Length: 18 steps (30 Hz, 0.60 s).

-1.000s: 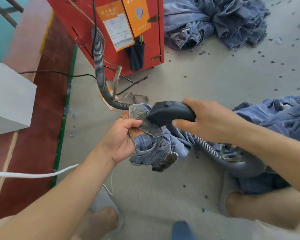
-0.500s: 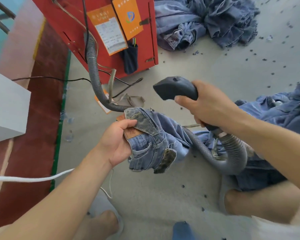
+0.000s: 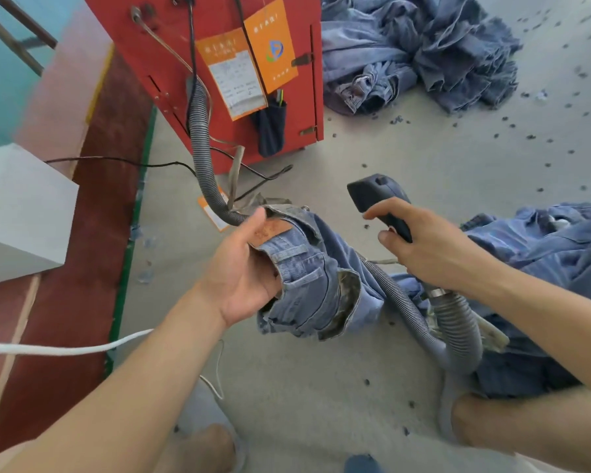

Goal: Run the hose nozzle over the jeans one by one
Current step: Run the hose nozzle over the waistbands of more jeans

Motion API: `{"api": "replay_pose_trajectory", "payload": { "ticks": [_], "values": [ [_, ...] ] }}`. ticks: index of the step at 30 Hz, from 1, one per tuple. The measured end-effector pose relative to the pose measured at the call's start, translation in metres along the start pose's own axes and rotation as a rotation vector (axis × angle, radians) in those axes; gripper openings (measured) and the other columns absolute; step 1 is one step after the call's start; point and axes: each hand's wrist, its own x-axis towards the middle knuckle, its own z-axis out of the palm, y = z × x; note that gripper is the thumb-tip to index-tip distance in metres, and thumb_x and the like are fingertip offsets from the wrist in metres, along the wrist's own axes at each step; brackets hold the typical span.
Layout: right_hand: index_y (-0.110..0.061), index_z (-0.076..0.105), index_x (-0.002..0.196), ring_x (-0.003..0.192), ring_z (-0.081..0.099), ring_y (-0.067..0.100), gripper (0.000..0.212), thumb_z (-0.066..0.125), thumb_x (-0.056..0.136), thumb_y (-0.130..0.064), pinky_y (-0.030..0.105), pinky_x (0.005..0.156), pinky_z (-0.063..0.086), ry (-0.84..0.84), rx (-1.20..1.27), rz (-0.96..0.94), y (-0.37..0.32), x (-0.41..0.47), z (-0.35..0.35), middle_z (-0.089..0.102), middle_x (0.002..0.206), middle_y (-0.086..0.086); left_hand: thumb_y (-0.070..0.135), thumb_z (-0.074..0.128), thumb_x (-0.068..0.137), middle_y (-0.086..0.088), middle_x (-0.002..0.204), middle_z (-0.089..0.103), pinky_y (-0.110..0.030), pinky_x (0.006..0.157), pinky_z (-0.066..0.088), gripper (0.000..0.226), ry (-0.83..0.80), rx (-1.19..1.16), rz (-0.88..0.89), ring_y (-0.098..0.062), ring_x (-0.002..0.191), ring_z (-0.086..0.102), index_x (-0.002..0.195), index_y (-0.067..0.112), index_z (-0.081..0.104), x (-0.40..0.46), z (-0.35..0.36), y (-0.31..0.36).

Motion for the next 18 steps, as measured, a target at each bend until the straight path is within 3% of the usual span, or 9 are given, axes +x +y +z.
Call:
{"api": "replay_pose_trajectory", "payload": {
  "ticks": [2, 4, 7, 9, 11, 12, 15, 18],
  "values": [
    [-0.046, 0.054, 0.133, 0.060, 0.058, 0.014, 0.031, 0.053, 0.106, -0.032, 0.023, 0.052, 0.043, 0.014, -0.037, -0.051, -0.006, -0.002, -0.005, 0.064, 0.084, 0.002, 0.022, 0.061, 0.096, -0.020, 0.124, 0.071, -0.044, 0.090, 0.061, 0.033, 0.061, 0.056, 0.015, -0.033, 0.108, 0.073, 0.119, 0.003, 0.073, 0.002, 0.002, -0.007],
    [-0.057, 0.049, 0.135, 0.070, 0.059, 0.012, 0.034, 0.046, 0.106, -0.040, 0.025, 0.059, 0.044, 0.000, -0.080, -0.135, -0.011, -0.010, -0.011, 0.063, 0.087, 0.000, 0.006, 0.053, 0.097, -0.022, 0.116, 0.074, -0.041, 0.082, 0.064, 0.028, 0.121, 0.086, 0.001, -0.032, 0.097, 0.076, 0.118, -0.001, 0.071, 0.005, -0.001, -0.010],
    [-0.068, 0.043, 0.134, 0.080, 0.057, 0.005, 0.039, 0.040, 0.103, -0.043, 0.025, 0.065, 0.045, -0.137, -0.113, -0.227, -0.022, -0.028, -0.007, 0.067, 0.087, -0.005, -0.001, 0.041, 0.100, -0.024, 0.124, 0.070, -0.044, 0.087, 0.063, 0.037, 0.115, 0.084, -0.015, -0.035, 0.107, 0.073, 0.131, -0.006, 0.061, 0.004, -0.002, -0.009],
    [-0.068, 0.047, 0.131, 0.068, 0.059, 0.002, 0.041, 0.044, 0.105, -0.036, 0.021, 0.060, 0.046, -0.197, -0.077, -0.176, -0.023, -0.023, 0.003, 0.072, 0.084, -0.009, -0.004, 0.039, 0.099, -0.025, 0.134, 0.065, -0.047, 0.094, 0.060, 0.042, 0.052, 0.102, -0.002, -0.038, 0.120, 0.067, 0.137, -0.005, 0.056, 0.002, 0.001, -0.011],
    [-0.061, 0.053, 0.132, 0.055, 0.058, -0.009, 0.044, 0.048, 0.106, -0.026, 0.011, 0.053, 0.044, -0.157, -0.028, -0.070, -0.017, -0.003, 0.009, 0.067, 0.068, -0.024, -0.009, 0.039, 0.098, -0.026, 0.134, 0.064, -0.049, 0.091, 0.060, 0.043, 0.009, 0.142, 0.008, -0.042, 0.121, 0.066, 0.138, -0.003, 0.056, 0.001, 0.004, -0.016],
    [-0.057, 0.053, 0.136, 0.049, 0.057, -0.008, 0.045, 0.048, 0.106, -0.023, 0.010, 0.048, 0.043, -0.126, -0.009, -0.007, -0.013, 0.006, 0.008, 0.064, 0.061, -0.021, -0.010, 0.040, 0.098, -0.026, 0.132, 0.066, -0.049, 0.087, 0.061, 0.043, -0.005, 0.150, 0.005, -0.042, 0.117, 0.068, 0.137, -0.002, 0.057, 0.000, 0.005, -0.019],
    [-0.055, 0.055, 0.134, 0.045, 0.059, 0.010, 0.046, 0.048, 0.106, -0.019, 0.028, 0.044, 0.052, -0.032, 0.207, 0.145, -0.002, 0.015, -0.007, 0.061, 0.069, -0.005, -0.013, 0.041, 0.097, -0.025, 0.126, 0.069, -0.044, 0.080, 0.062, 0.041, -0.012, 0.216, 0.033, -0.040, 0.110, 0.071, 0.131, 0.001, 0.061, -0.002, 0.010, -0.021],
    [-0.064, 0.059, 0.124, 0.051, 0.061, 0.020, 0.049, 0.051, 0.106, -0.019, 0.036, 0.046, 0.055, -0.076, 0.420, 0.087, 0.001, 0.002, -0.020, 0.059, 0.077, 0.000, -0.016, 0.039, 0.096, -0.024, 0.120, 0.072, -0.043, 0.076, 0.063, 0.043, 0.037, 0.240, 0.088, -0.038, 0.102, 0.074, 0.130, 0.001, 0.060, 0.000, 0.011, -0.016]
  ]
}}
